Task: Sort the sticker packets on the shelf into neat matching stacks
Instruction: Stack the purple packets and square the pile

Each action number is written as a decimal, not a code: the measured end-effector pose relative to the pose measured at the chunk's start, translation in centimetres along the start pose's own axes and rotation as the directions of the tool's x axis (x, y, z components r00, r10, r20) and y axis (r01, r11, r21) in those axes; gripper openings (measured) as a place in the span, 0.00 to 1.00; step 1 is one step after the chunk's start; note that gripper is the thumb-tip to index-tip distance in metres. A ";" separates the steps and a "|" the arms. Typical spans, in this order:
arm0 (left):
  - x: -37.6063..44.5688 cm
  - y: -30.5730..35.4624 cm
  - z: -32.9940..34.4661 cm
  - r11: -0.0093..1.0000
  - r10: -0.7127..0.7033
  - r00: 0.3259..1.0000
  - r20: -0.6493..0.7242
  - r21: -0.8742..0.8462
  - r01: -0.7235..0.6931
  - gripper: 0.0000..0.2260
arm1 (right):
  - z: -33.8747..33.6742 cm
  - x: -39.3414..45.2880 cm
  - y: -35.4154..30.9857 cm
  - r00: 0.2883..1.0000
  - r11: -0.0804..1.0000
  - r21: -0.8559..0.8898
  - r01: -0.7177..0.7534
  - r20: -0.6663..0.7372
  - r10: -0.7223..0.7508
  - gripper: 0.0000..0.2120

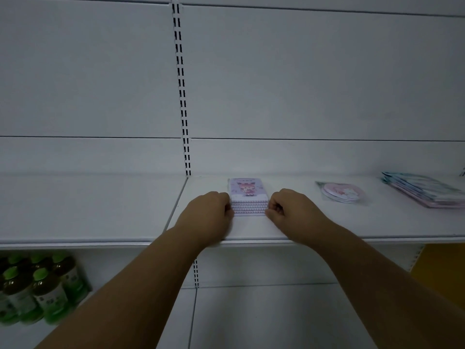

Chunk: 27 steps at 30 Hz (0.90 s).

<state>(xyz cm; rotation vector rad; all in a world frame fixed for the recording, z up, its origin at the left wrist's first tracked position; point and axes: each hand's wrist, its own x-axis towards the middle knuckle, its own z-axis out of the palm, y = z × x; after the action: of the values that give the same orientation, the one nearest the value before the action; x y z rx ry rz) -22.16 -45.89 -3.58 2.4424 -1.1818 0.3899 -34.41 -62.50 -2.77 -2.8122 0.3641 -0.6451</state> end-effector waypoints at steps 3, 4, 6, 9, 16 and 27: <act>0.1 0.1 -0.1 1.000 -0.004 1.000 0.001 -0.005 0.004 0.07 | 0.0 0.1 0.0 1.000 1.000 0.015 -0.007 0.009 0.007 0.05; 0.1 0.1 -0.2 1.000 -0.006 1.000 0.002 -0.002 0.006 0.07 | 0.0 0.1 0.0 1.000 1.000 0.019 -0.012 0.011 0.012 0.05; 0.1 0.2 -0.2 1.000 -0.005 1.000 0.005 0.002 0.005 0.07 | 0.1 0.2 0.0 1.000 0.999 0.028 -0.017 0.009 0.017 0.05; 0.0 0.3 -0.4 1.000 -0.017 1.000 0.014 0.004 0.017 0.07 | 0.1 0.2 0.0 1.000 0.999 0.027 -0.028 0.013 0.028 0.07; 0.9 -0.1 -2.4 0.993 -0.089 0.980 0.179 -0.064 0.102 0.09 | -1.3 0.9 0.5 0.986 0.988 0.083 -0.132 0.113 0.123 0.07; 6.3 -1.1 -1.2 0.991 -0.123 0.951 0.284 0.083 0.104 0.08 | -0.6 6.8 0.4 0.943 0.960 0.105 -0.259 0.241 0.228 0.22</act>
<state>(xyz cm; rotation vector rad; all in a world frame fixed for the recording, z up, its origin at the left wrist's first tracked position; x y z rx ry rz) -17.64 -49.01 -0.19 2.6785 -1.1475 0.0375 -28.80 -64.95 0.29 -2.6154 0.5886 -0.2795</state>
